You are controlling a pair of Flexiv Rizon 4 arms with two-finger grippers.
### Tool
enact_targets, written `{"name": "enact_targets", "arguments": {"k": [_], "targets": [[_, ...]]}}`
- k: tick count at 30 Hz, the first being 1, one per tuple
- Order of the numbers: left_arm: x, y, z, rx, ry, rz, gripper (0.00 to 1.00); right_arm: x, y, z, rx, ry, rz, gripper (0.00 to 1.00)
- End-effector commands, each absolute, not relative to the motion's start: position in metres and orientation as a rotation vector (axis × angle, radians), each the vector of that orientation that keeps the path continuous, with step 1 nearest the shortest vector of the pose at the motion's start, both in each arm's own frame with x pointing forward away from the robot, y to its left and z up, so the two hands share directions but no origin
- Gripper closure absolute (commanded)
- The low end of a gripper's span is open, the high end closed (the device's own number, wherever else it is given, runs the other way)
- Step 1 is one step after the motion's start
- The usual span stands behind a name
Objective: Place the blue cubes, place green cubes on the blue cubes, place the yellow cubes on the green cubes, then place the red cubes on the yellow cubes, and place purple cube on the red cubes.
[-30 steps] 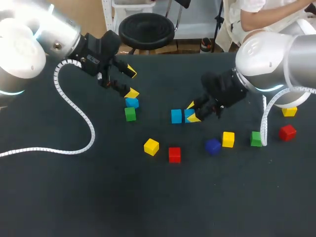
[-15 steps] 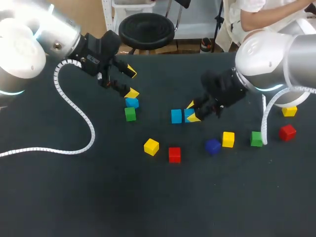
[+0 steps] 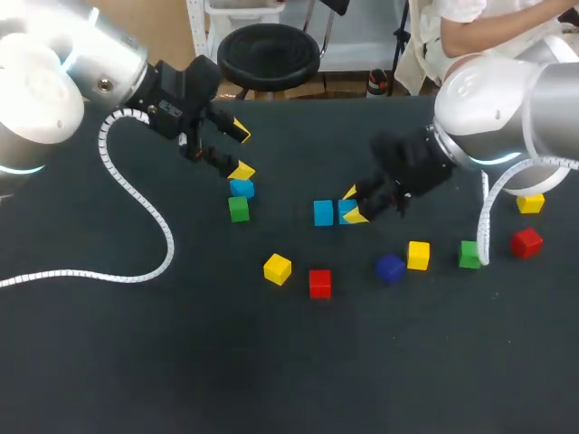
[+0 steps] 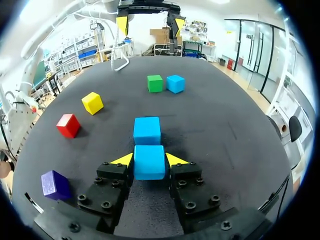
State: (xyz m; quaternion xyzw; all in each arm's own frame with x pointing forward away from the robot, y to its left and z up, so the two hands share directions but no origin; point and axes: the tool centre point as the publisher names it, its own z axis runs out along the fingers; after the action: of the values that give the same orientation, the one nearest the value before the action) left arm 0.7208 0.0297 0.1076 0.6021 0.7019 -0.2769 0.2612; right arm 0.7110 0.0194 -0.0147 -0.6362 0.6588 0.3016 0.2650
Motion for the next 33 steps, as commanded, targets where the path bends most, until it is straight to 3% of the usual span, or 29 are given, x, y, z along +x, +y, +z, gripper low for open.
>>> {"name": "enact_targets", "arguments": {"k": [1,33], "targets": [[0.720,0.031,0.107,1.630,1.897,-0.749,0.00,0.706,0.016,-0.014,-1.710,1.777,0.808,1.00],[0.720,0.031,0.107,1.630,1.897,-0.749,0.00,0.707,0.017,-0.011,-1.706,1.781,0.787,1.00]]}}
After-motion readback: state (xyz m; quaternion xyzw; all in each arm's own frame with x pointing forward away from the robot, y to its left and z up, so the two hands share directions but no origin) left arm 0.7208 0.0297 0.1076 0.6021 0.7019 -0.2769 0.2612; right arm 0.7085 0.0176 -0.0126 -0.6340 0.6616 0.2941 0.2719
